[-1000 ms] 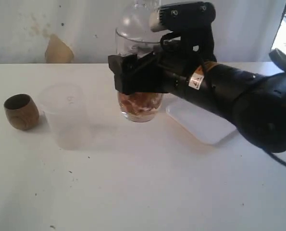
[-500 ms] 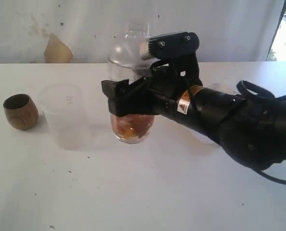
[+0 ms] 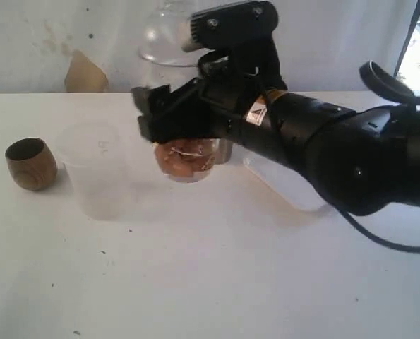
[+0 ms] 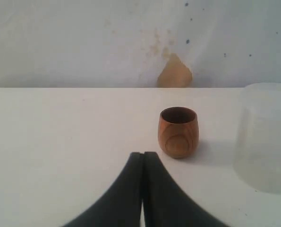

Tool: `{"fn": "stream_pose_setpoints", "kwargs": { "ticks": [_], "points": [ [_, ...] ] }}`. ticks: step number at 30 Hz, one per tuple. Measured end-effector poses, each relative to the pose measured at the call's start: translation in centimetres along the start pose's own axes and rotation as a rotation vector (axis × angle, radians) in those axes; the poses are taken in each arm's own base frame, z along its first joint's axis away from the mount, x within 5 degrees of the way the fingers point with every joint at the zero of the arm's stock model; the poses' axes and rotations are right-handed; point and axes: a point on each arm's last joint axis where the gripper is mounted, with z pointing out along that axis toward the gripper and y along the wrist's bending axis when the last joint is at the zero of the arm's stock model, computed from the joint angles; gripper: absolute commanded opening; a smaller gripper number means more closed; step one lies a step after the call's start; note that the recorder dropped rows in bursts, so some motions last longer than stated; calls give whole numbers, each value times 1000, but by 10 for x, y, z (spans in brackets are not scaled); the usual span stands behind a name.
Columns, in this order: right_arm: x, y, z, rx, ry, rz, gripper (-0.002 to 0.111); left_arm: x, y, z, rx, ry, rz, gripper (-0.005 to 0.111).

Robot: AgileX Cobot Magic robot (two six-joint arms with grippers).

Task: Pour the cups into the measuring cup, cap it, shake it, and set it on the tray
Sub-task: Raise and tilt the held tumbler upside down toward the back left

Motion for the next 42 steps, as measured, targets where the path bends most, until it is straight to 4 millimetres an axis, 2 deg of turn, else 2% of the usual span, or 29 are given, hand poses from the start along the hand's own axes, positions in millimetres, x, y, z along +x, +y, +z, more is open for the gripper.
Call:
{"fn": "stream_pose_setpoints", "kwargs": {
  "ticks": [2,5,8,11,15,17,19,24,30,34,37,42],
  "points": [
    [3,-9,6,18,24,-20,0,0,0,0,0,0,0,0],
    [10,-10,13,10,64,-84,0,0,0,0,0,0,0,0],
    [22,-12,24,20,96,-90,0,0,0,0,0,0,0,0],
    [39,-17,37,11,186,-196,0,0,0,0,0,0,0,0],
    [60,-19,48,3,250,-250,0,0,0,0,0,0,0,0],
    [63,-19,55,-1,248,-278,0,0,0,0,0,0,0,0],
    [61,-18,65,-4,241,-304,0,0,0,0,0,0,0,0],
    [38,-16,93,-14,205,-411,0,0,0,0,0,0,0,0],
    [10,-14,109,-13,133,-589,0,0,0,0,0,0,2,0],
    [6,-19,123,-7,141,-666,0,0,0,0,0,0,2,0],
    [10,-25,133,-13,174,-724,0,0,0,0,0,0,2,0],
    [16,-29,137,-30,197,-869,0,0,0,0,0,0,2,0]
  ]
}}
